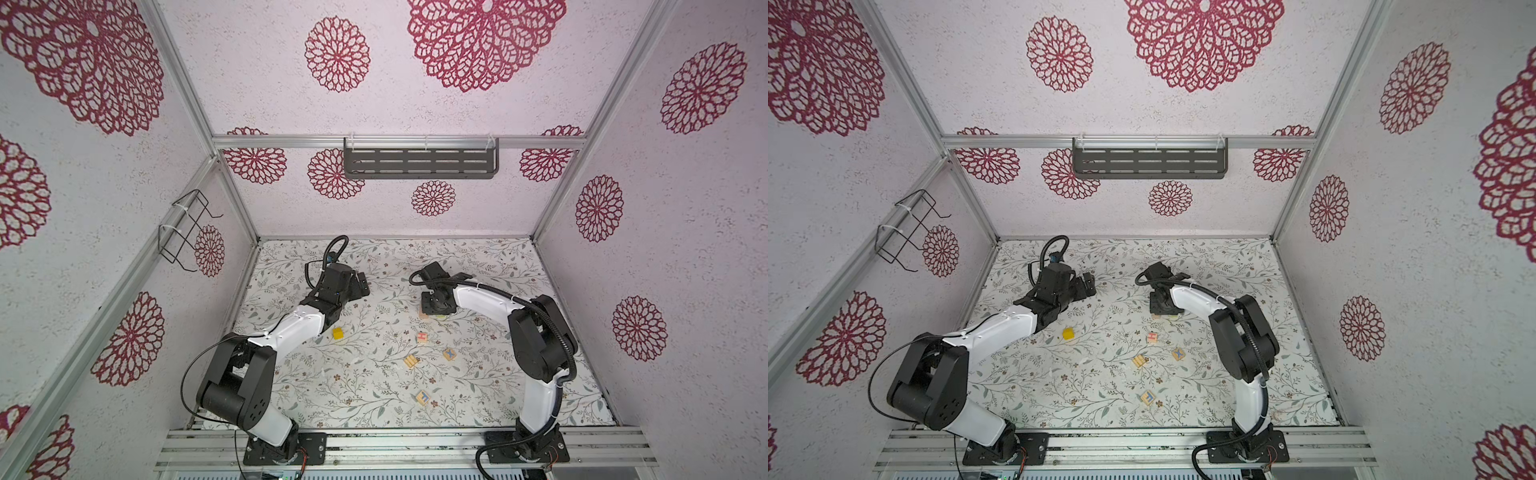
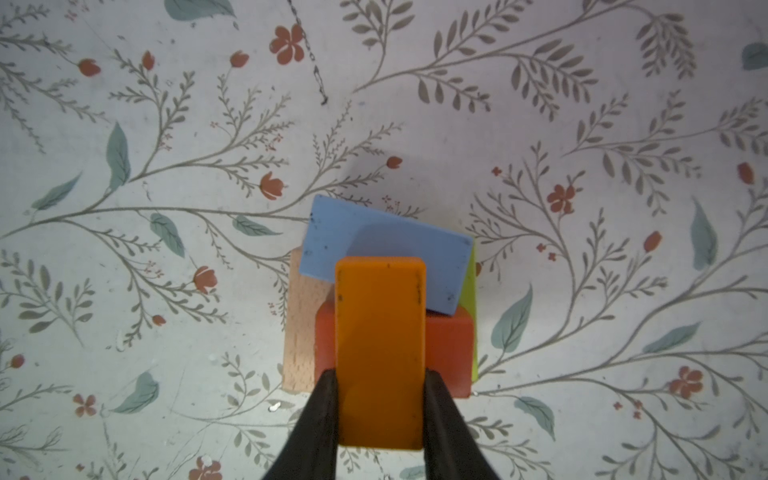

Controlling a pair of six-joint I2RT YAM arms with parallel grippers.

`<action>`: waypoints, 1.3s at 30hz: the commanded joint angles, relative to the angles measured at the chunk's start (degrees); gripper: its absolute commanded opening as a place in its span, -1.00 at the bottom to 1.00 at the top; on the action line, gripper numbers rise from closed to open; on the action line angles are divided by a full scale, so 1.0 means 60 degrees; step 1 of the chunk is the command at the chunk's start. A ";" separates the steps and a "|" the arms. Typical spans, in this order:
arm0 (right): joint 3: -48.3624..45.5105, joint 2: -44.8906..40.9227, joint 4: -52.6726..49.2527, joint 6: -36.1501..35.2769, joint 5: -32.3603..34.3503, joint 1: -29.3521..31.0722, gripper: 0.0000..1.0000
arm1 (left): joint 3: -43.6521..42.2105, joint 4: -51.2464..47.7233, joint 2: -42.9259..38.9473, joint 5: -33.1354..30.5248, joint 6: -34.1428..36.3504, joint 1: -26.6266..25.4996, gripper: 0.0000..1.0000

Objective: Build the wood block tower
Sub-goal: 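Lower the orange block onto the red and blue blocks, open right gripper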

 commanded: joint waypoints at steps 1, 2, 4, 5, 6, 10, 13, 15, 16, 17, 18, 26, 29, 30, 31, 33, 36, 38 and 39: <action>0.0321 -0.0053 -0.0088 -0.0184 0.0284 -0.0020 -0.52 | 0.0258 0.0164 0.0142 0.0053 -0.0110 0.0058 0.95; 0.0335 -0.0045 -0.0089 -0.0185 0.0300 -0.0017 -0.51 | 0.0259 0.0157 0.0152 0.0059 -0.0112 0.0052 0.95; 0.0361 -0.0028 -0.0097 -0.0199 0.0313 -0.0020 -0.50 | 0.0270 0.0155 0.0162 0.0080 -0.0113 0.0055 0.95; 0.0367 -0.0016 -0.0102 -0.0199 0.0322 -0.0020 -0.51 | 0.0277 0.0157 0.0164 0.0082 -0.0119 0.0061 0.95; 0.0364 -0.0016 -0.0088 -0.0199 0.0329 -0.0020 -0.51 | 0.0273 0.0157 0.0162 0.0088 -0.0121 0.0062 0.95; 0.0408 -0.0042 -0.0117 -0.0214 0.0367 -0.0027 -0.50 | 0.0269 0.0135 0.0173 0.0093 -0.0121 0.0062 0.95; 0.0450 -0.0051 -0.0117 -0.0229 0.0388 -0.0035 -0.51 | 0.0282 0.0135 0.0195 0.0122 -0.0120 0.0061 0.95; 0.0452 -0.0055 -0.0117 -0.0232 0.0399 -0.0035 -0.50 | 0.0298 0.0142 0.0224 0.0124 -0.0119 0.0053 0.95; 0.0467 -0.0031 -0.0126 -0.0244 0.0402 -0.0033 -0.51 | 0.0299 0.0128 0.0232 0.0141 -0.0115 0.0048 0.95; 0.0475 -0.0008 -0.0135 -0.0256 0.0403 -0.0034 -0.50 | 0.0304 0.0126 0.0232 0.0137 -0.0119 0.0062 0.95; 0.0467 0.0000 -0.0131 -0.0243 0.0411 -0.0027 -0.51 | 0.0309 0.0127 0.0232 0.0153 -0.0117 0.0061 0.95; 0.0423 0.0022 -0.0161 -0.0261 0.0403 -0.0050 -0.48 | 0.0319 0.0127 0.0254 0.0170 -0.0120 0.0062 0.95; 0.0408 0.0029 -0.0174 -0.0272 0.0363 -0.0037 -0.41 | 0.0311 0.0127 0.0261 0.0177 -0.0124 0.0062 0.95; 0.0410 0.0029 -0.0189 -0.0272 0.0348 -0.0048 -0.38 | 0.0314 0.0127 0.0262 0.0198 -0.0121 0.0053 0.95; 0.0409 0.0014 -0.0193 -0.0287 0.0337 -0.0042 -0.33 | 0.0320 0.0126 0.0261 0.0200 -0.0120 0.0050 0.95; 0.0406 -0.0020 -0.0199 -0.0291 0.0305 -0.0050 -0.25 | 0.0320 0.0127 0.0254 0.0196 -0.0120 0.0056 0.95; 0.0365 -0.0113 -0.0199 -0.0300 0.0344 -0.0050 -0.15 | 0.0323 0.0113 0.0233 0.0280 -0.0105 0.0054 0.95; 0.0375 -0.0162 -0.0230 -0.0358 0.0371 -0.0050 -0.09 | 0.0339 0.0077 0.0218 0.0308 -0.0108 0.0062 0.95; 0.0388 -0.0200 -0.0284 -0.0374 0.0401 -0.0050 -0.07 | 0.0342 0.0030 0.0200 0.0317 -0.0110 0.0054 0.95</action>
